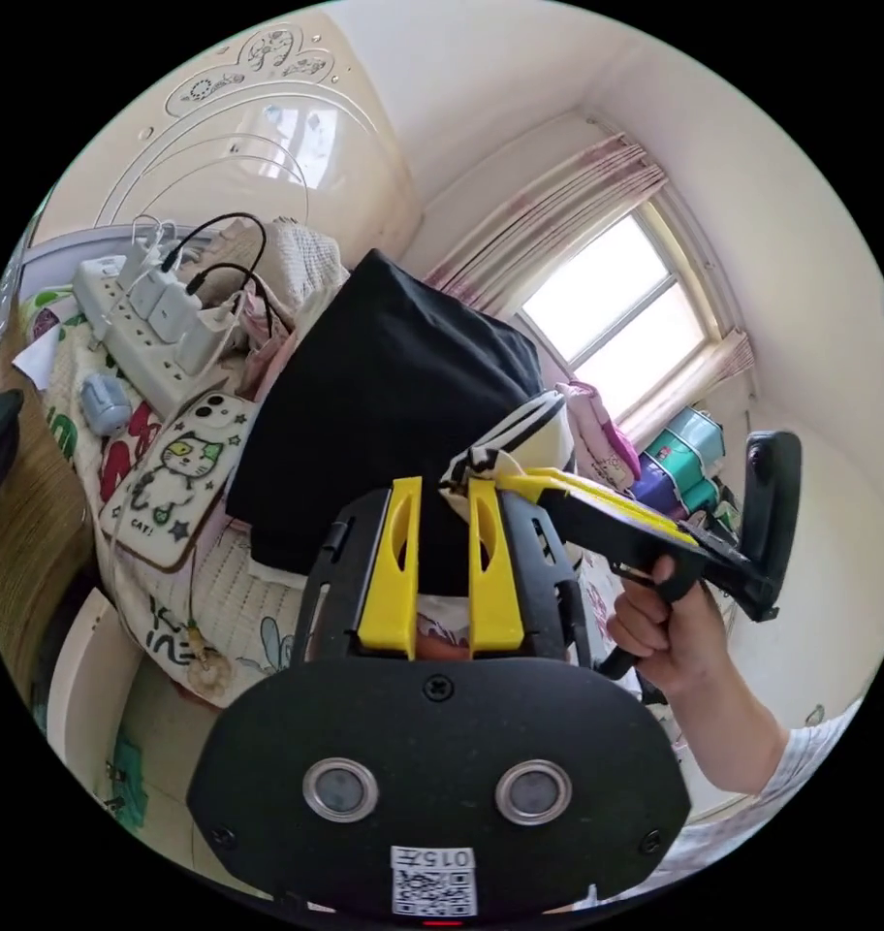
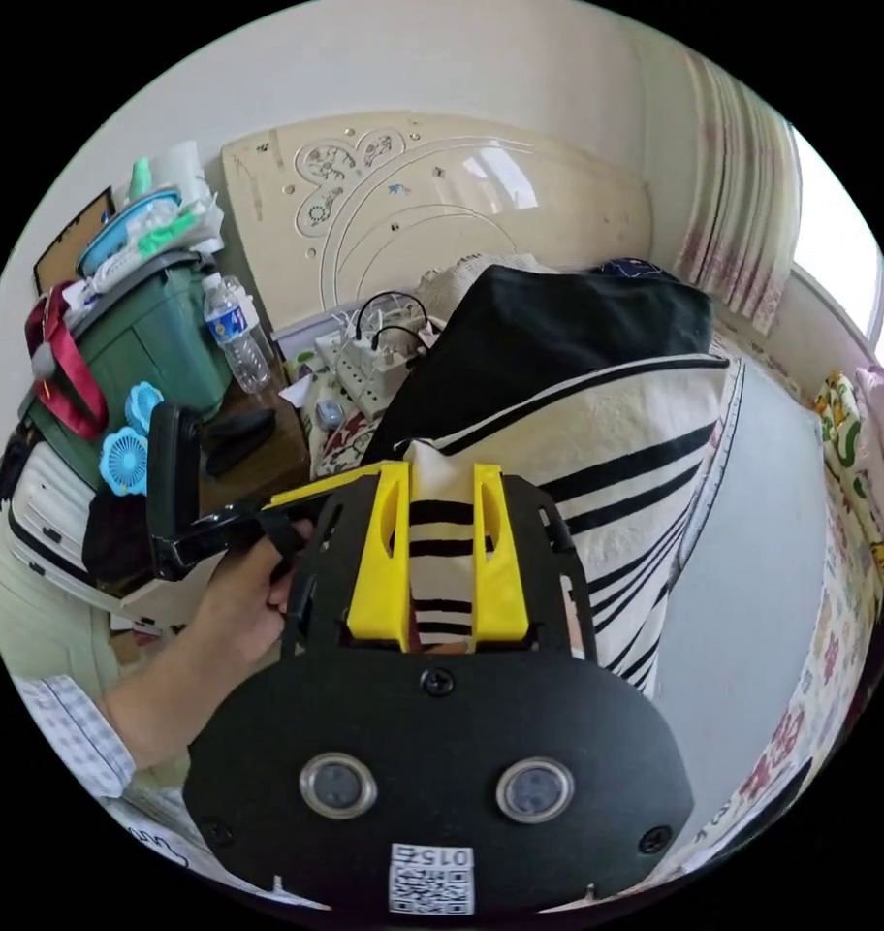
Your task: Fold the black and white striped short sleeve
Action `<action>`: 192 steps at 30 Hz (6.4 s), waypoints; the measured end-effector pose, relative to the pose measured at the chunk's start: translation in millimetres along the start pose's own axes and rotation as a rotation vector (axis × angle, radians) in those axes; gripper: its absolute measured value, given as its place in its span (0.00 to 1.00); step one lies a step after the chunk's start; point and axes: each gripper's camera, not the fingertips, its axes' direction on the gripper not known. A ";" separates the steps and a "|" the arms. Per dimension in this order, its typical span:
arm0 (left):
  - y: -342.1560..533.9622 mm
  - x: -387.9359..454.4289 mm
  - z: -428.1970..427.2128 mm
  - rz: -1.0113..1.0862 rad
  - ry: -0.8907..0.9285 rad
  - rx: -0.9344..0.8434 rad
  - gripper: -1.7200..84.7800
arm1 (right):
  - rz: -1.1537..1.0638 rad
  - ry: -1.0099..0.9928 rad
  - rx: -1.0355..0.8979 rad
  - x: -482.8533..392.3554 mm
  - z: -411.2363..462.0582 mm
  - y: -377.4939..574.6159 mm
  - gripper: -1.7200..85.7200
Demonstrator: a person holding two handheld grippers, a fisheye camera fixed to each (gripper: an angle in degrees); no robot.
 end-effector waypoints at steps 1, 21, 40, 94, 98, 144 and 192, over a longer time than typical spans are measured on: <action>-1.8 6.7 2.3 0.021 0.022 -0.012 0.05 | -0.018 0.016 0.007 4.2 -11.3 -4.6 0.09; 4.9 160.2 -101.2 0.251 0.411 0.278 0.02 | 0.642 -0.130 0.862 341.6 -529.1 173.0 0.01; 16.3 274.3 105.8 0.387 -0.088 0.065 0.05 | 0.905 0.145 0.656 583.1 -637.2 121.7 0.04; 124.3 321.7 317.3 0.761 0.239 -0.917 0.04 | -0.004 -0.054 -0.436 378.0 -384.2 120.6 0.10; 117.1 314.8 317.7 0.722 0.259 -0.937 0.04 | -0.054 -0.003 -0.476 373.7 -375.7 117.3 0.07; 104.6 129.5 202.0 0.148 -0.138 -0.627 0.06 | 0.918 0.135 -0.248 620.4 -499.5 238.9 0.04; -73.7 369.4 502.9 0.456 -0.431 -0.209 0.02 | 0.665 0.575 -0.193 825.0 -302.1 64.3 0.03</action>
